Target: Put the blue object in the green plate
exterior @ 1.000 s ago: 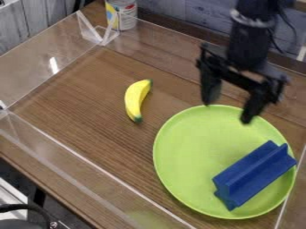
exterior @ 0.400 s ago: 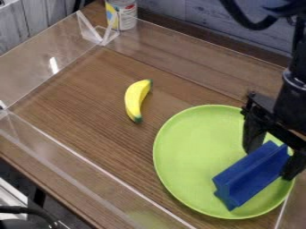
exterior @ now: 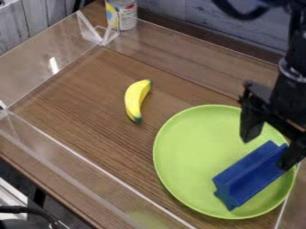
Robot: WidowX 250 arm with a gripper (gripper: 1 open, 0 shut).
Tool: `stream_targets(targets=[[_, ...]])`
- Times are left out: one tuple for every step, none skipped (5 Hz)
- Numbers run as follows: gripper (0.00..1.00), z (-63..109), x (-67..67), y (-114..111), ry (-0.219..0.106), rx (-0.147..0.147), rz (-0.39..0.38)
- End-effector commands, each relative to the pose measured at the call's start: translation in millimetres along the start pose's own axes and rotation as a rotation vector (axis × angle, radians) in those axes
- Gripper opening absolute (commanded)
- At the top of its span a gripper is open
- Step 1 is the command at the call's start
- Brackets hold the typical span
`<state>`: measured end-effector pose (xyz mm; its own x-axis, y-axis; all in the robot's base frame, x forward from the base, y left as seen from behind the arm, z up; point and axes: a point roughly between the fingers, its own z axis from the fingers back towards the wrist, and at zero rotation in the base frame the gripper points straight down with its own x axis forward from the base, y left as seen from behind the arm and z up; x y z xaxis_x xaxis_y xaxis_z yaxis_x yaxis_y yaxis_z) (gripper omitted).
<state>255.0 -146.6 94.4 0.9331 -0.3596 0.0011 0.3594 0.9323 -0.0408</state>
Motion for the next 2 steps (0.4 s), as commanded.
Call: stream_targets(targets=[[1.00, 1.8, 6.6, -2, -0.053, -0.004, -0.020], [1.00, -9.0, 4.8, -1, -0.048, -0.012, -0.026]])
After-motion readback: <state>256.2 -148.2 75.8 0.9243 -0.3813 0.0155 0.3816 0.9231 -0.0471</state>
